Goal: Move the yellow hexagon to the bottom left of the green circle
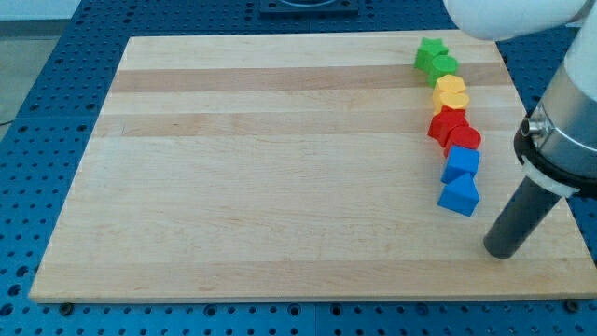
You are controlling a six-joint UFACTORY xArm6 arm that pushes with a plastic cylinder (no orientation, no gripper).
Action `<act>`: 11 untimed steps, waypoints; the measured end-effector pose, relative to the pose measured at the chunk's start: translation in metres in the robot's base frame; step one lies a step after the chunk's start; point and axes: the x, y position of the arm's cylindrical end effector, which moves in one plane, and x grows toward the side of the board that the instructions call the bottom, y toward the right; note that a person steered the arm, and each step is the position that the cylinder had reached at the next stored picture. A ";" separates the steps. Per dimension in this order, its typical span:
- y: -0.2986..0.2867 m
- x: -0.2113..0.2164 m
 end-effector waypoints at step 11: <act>0.003 -0.221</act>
